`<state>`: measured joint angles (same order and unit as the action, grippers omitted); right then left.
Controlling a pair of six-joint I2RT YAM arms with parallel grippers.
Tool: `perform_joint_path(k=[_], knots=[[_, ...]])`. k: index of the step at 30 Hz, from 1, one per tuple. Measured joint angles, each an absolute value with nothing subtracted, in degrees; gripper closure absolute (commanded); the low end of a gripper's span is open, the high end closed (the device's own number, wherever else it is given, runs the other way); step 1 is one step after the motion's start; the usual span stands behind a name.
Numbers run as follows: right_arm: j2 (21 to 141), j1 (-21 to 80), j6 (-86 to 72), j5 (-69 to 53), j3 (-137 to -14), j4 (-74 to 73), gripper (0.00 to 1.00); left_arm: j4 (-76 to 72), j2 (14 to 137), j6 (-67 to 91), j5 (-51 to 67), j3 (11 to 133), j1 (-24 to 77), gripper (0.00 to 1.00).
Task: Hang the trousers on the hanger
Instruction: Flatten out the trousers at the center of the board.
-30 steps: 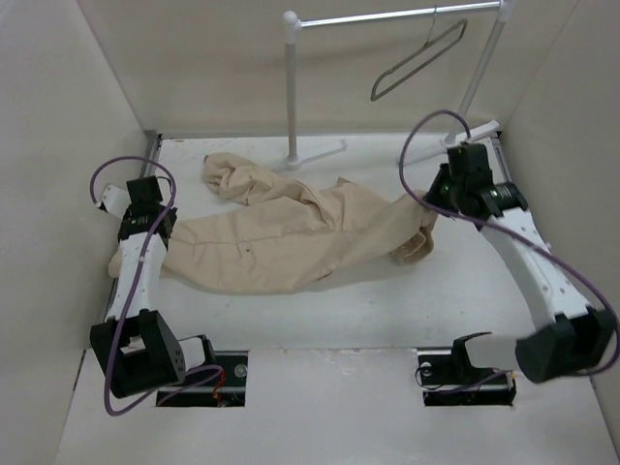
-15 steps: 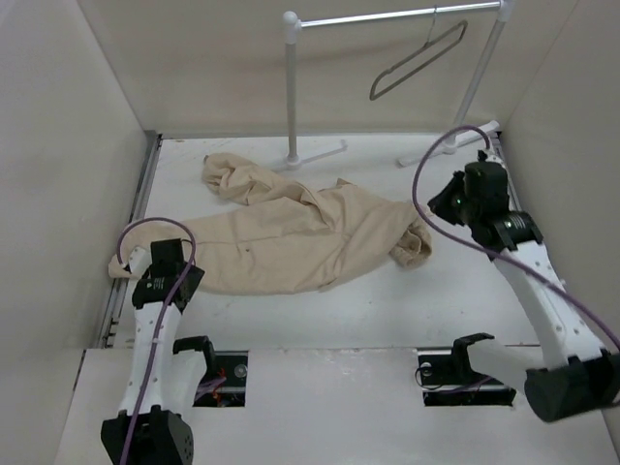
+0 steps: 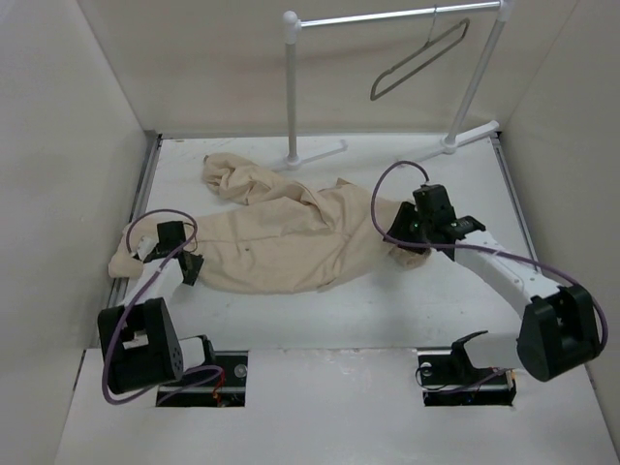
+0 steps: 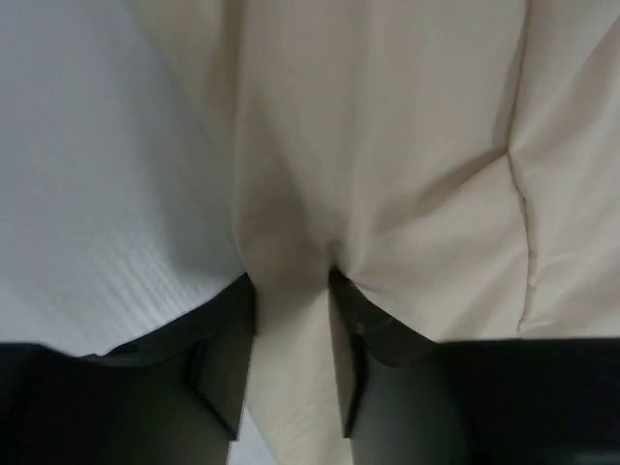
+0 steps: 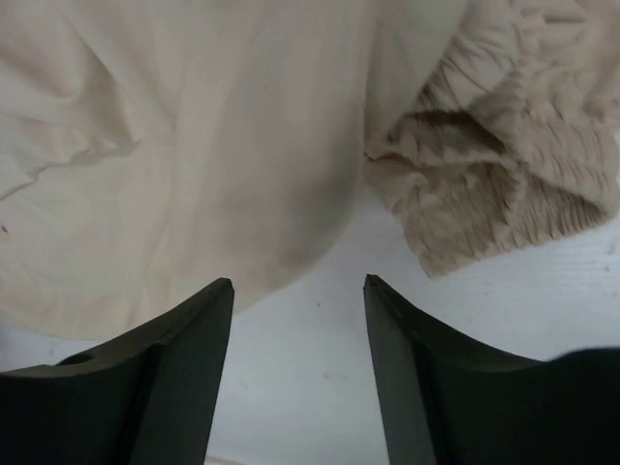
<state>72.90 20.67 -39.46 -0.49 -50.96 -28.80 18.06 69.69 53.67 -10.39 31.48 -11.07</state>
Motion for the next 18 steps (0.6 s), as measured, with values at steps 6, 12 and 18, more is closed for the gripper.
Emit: perform_joint_path(k=[6,12,18], knots=[[81.3,19.4,-40.6,-2.9,-51.3,-20.9,0.94,9.4,75.0,54.6,-9.2,32.9,-12.9,1.0],[72.9,19.2,-41.2,-3.7,-52.4,-25.5,0.93,16.1,69.6,54.5,-9.2,44.7,-15.9,1.0],[61.2,27.7,-41.2,-5.4,-52.9,-33.8,0.63,19.3,63.6,54.0,-9.4,61.5,-16.3,1.0]])
